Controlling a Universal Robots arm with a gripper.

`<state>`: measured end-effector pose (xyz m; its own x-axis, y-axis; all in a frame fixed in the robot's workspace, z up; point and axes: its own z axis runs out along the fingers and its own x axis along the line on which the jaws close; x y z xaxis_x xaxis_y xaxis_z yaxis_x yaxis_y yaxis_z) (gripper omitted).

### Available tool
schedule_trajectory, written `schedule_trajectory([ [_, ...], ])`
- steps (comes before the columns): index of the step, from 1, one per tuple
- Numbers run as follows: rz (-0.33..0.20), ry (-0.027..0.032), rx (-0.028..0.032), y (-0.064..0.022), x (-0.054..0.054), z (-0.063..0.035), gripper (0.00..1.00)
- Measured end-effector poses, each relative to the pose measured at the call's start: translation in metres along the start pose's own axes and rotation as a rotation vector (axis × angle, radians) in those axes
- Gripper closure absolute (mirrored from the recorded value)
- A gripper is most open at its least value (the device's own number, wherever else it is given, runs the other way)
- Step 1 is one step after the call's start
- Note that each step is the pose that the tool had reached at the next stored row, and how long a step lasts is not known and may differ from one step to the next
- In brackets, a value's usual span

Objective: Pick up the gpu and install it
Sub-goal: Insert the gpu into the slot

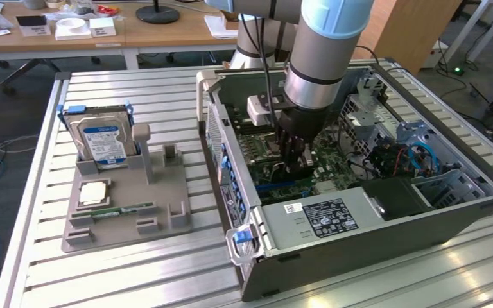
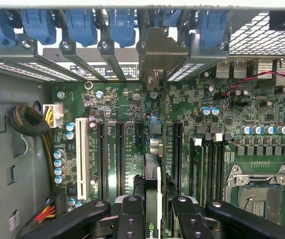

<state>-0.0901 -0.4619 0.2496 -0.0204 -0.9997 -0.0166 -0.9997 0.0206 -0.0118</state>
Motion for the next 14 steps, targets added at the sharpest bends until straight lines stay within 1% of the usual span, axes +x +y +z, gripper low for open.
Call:
schedule_trajectory([
  [14,0.0,-0.0001,0.0,0.0,0.0,0.0025,0.74],
])
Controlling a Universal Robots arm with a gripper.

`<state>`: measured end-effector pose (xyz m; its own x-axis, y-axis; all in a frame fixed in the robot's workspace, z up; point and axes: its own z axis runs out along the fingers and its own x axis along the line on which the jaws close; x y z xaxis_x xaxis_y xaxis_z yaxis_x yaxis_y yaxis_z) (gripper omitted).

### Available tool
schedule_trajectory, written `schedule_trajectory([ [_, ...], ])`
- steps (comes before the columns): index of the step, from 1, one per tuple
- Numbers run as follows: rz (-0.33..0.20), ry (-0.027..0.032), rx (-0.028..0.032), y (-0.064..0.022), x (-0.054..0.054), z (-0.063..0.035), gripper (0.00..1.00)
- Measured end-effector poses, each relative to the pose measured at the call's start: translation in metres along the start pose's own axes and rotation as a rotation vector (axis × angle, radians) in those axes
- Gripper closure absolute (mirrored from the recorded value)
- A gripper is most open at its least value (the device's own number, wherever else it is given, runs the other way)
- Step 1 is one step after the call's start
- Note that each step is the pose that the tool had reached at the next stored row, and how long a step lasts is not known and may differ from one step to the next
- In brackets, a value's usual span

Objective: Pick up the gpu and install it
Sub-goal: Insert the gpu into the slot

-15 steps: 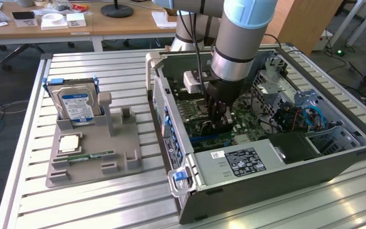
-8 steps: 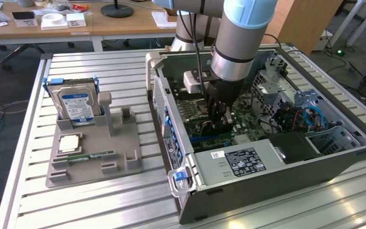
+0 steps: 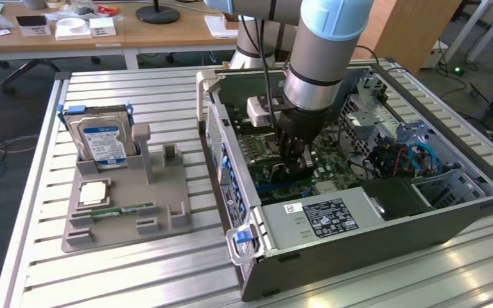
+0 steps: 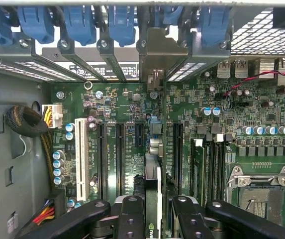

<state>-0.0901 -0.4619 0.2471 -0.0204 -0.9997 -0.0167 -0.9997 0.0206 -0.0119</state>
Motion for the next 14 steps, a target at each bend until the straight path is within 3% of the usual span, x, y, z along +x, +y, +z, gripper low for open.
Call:
schedule_trajectory([
  [9,0.0,-0.0028,0.0001,0.0,-0.0001,-0.0013,0.74],
  [13,0.0,-0.0189,0.0,0.0,-0.0001,-0.0015,0.74],
  [14,0.0,-0.0197,0.0001,0.0,-0.0001,-0.0015,0.74],
])
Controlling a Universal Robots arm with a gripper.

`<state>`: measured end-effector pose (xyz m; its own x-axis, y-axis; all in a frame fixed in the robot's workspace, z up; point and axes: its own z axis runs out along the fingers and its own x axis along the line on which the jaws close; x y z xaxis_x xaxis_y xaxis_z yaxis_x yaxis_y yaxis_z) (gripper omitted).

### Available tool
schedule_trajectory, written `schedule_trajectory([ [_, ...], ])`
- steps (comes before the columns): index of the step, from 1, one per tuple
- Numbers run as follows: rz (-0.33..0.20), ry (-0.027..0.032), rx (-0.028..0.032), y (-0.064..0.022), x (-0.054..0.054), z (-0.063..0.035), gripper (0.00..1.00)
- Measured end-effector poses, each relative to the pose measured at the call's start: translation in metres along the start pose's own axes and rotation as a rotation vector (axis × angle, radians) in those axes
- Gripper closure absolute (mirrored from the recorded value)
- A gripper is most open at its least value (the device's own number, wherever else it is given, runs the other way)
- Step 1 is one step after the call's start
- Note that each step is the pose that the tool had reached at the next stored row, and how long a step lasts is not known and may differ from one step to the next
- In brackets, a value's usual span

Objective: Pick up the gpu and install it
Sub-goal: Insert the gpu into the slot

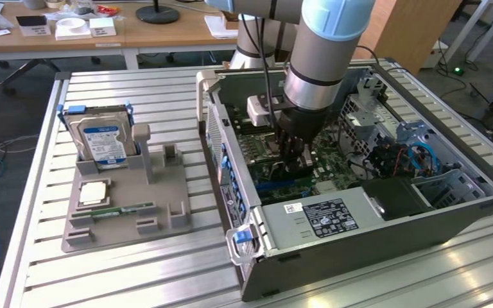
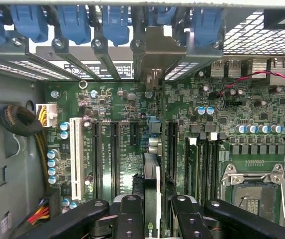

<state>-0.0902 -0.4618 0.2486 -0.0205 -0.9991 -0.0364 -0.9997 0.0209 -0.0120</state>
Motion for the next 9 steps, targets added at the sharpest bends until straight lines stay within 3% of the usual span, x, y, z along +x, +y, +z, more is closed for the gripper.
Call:
schedule_trajectory([
  [9,0.0,0.0035,0.0,0.0,0.0005,0.0012,0.74],
])
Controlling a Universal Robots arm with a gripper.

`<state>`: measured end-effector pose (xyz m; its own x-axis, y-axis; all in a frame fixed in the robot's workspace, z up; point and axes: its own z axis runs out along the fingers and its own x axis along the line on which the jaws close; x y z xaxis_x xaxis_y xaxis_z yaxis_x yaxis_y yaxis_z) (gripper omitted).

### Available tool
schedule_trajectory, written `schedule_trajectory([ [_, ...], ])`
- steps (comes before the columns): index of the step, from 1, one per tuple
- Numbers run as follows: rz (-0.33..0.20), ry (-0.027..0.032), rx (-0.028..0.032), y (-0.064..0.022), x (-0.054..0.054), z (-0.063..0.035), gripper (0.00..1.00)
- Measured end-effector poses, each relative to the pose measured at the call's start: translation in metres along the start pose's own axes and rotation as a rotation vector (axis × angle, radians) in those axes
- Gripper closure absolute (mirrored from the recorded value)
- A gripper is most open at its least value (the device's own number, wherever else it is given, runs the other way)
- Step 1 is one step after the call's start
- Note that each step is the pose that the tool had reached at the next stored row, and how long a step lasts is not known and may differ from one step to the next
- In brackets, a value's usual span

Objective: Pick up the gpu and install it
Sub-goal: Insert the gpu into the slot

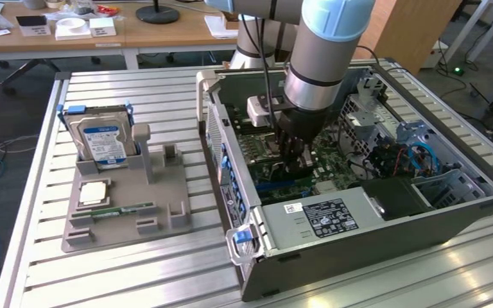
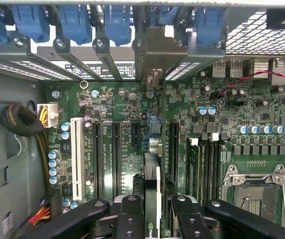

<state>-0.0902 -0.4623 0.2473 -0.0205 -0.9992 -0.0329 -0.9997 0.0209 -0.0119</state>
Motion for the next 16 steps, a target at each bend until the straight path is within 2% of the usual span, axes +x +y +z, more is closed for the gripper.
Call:
schedule_trajectory([
  [4,0.0,0.0004,-0.0002,0.0001,0.0003,0.0067,0.74],
  [16,0.0,-0.0005,0.0008,0.0018,0.0003,0.0073,0.74],
])
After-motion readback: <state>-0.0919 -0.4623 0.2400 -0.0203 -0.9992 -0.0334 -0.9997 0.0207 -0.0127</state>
